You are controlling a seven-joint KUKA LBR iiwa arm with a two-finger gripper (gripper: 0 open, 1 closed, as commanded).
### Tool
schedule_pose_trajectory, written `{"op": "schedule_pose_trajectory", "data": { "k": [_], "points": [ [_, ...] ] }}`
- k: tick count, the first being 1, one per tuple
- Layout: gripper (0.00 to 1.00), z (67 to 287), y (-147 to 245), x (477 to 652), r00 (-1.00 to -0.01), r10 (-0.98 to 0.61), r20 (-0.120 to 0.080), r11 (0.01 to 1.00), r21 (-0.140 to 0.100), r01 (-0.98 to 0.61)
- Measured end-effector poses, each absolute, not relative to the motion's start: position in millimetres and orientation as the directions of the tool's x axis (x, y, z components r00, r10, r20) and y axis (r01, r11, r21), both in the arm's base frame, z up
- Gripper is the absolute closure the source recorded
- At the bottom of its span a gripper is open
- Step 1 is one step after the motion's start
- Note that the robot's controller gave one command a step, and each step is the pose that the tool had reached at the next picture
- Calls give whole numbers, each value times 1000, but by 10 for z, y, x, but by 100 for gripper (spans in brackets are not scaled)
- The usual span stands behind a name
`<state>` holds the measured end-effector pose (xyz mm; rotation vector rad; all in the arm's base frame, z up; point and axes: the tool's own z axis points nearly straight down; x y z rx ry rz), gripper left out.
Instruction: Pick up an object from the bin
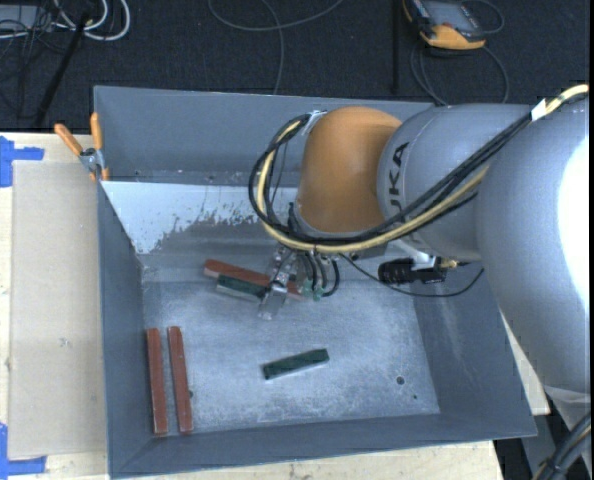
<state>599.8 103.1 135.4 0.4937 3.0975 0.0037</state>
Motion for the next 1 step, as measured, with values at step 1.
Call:
{"op": "schedule_pose_trajectory", "data": {
  "k": [1],
  "points": [
    [100,1646,1026,6005,-951,309,-2,951,2,309]
  ]
}}
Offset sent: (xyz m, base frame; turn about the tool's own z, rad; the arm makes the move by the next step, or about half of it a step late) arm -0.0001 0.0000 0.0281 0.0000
